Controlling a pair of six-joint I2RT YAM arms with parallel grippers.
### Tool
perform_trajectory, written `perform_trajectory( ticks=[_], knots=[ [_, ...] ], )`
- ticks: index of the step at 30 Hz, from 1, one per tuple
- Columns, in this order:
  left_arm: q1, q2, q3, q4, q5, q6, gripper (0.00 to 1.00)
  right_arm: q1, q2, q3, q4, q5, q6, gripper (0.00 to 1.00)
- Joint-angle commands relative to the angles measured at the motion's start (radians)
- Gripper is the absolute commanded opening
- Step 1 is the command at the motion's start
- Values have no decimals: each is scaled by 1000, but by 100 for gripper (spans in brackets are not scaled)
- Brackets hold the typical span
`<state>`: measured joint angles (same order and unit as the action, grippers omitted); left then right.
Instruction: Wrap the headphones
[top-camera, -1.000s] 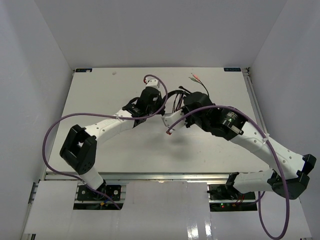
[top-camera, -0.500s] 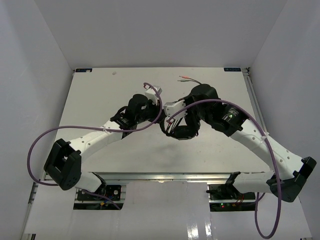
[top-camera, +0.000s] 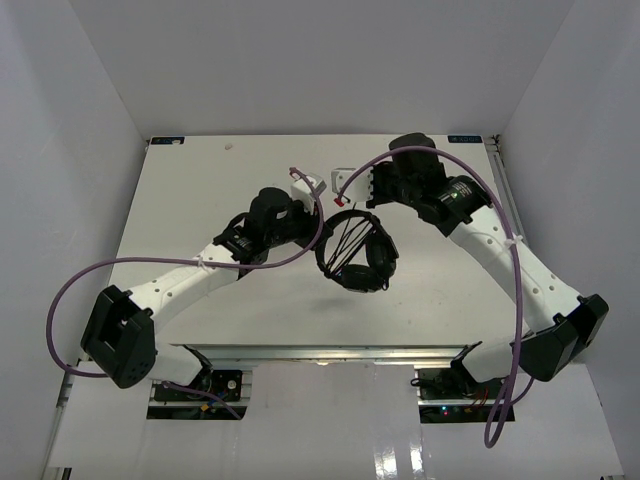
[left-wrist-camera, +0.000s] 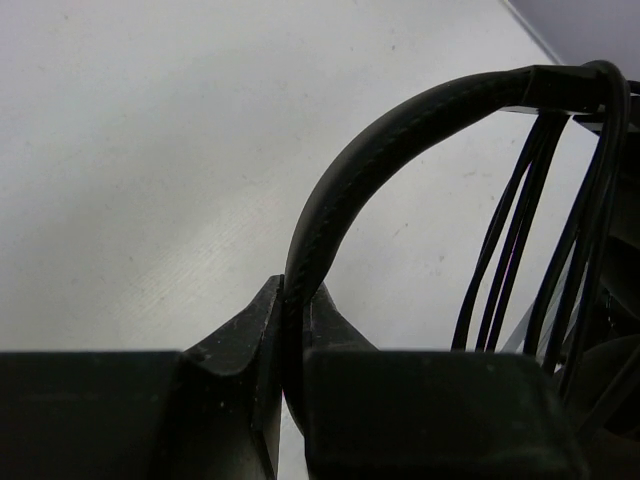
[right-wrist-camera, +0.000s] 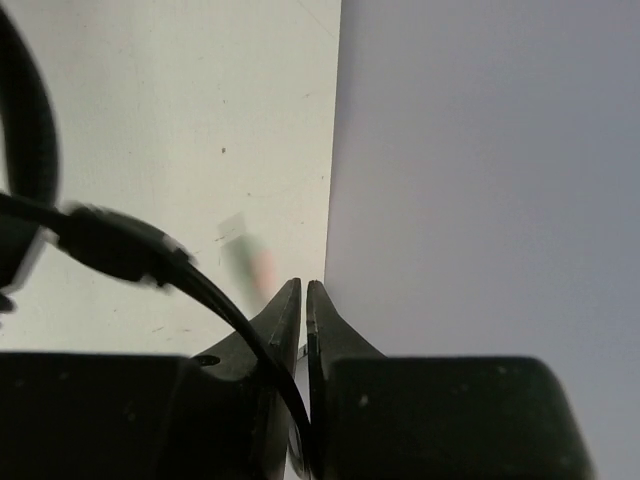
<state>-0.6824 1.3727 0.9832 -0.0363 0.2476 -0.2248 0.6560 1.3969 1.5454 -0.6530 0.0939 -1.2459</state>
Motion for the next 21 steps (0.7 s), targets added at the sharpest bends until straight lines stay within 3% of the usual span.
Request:
perform_trajectory(
  ticks=[1, 13, 21],
  knots=[
    [-8, -33, 2, -98, 86, 71, 0, -32, -15, 76, 98, -30, 68, 12],
    [5, -90, 10, -98, 36, 21, 0, -221, -43, -13, 18, -300, 233, 8],
    [15, -137, 12, -75, 46, -33, 0, -389, -93, -216, 26, -653, 373, 8]
  ],
)
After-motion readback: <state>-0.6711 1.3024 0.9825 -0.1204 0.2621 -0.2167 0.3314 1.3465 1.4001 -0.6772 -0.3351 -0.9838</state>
